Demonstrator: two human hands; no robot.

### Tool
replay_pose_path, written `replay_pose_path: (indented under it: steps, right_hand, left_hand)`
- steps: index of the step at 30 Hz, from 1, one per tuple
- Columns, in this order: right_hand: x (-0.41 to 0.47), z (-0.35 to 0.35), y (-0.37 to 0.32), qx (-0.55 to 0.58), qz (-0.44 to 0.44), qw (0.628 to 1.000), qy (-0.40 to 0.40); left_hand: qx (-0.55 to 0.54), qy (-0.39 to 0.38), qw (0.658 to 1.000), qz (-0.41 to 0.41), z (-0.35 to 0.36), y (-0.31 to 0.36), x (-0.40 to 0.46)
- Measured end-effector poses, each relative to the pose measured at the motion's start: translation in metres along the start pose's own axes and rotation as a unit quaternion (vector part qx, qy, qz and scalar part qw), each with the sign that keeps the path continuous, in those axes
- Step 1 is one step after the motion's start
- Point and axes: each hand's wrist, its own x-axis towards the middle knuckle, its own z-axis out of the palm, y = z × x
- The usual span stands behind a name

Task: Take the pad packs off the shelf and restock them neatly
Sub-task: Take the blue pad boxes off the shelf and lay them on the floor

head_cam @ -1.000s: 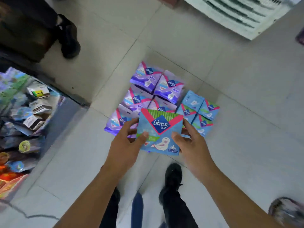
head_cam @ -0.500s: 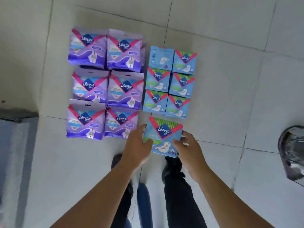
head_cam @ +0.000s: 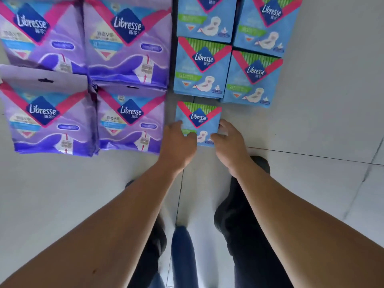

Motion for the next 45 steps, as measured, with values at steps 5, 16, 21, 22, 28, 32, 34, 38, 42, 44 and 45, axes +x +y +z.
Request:
replay_pose_path:
  steps: [5, 16, 21, 22, 28, 32, 34, 38, 42, 44, 45]
  right_hand:
    - [0.015, 0.009, -0.004, 0.009, 0.006, 1.0, 0.02]
    - [0.017, 0.017, 0.002, -0.032, 0.01, 0.999, 0.033]
    - [-0.017, 0.0, -0.01, -0.114, 0.001, 0.993, 0.015]
    - [-0.033, -0.005, -0.019, -0.137, -0.026, 0.99, 0.018]
    - [-0.141, -0.059, -0.104, -0.348, -0.286, 0.893, 0.005]
    - [-0.231, -0.096, -0.203, -0.381, -0.404, 0.831, 0.034]
    - [-0.269, -0.098, -0.246, -0.371, -0.444, 0.815, 0.038]
    - [-0.334, -0.068, -0.316, -0.35, -0.531, 0.772, -0.001]
    - [-0.387, -0.007, -0.358, -0.357, -0.605, 0.708, -0.075]
    - [-0.421, 0.027, -0.373, -0.35, -0.646, 0.67, -0.108]
    - [-0.44, 0.043, -0.381, -0.346, -0.662, 0.653, -0.126]
  left_hand:
    - [-0.042, 0.054, 0.998, -0.002, 0.0, 0.004, 0.008]
    - [-0.032, 0.024, 0.999, 0.007, -0.007, -0.008, 0.009]
    - [-0.039, 0.04, 0.998, 0.023, -0.029, -0.001, -0.022]
    - [-0.037, 0.048, 0.998, 0.034, -0.038, 0.004, -0.033]
    - [0.003, 0.098, 0.99, 0.101, -0.113, 0.045, -0.124]
    - [0.013, 0.177, 0.968, 0.176, -0.199, 0.075, -0.212]
    - [-0.005, 0.22, 0.955, 0.198, -0.242, 0.085, -0.25]
    - [-0.017, 0.308, 0.934, 0.181, -0.319, 0.082, -0.315]
    - [-0.01, 0.406, 0.904, 0.132, -0.378, 0.053, -0.369]
    - [-0.003, 0.448, 0.889, 0.091, -0.402, 0.034, -0.401]
    - [-0.004, 0.469, 0.88, 0.077, -0.414, 0.024, -0.418]
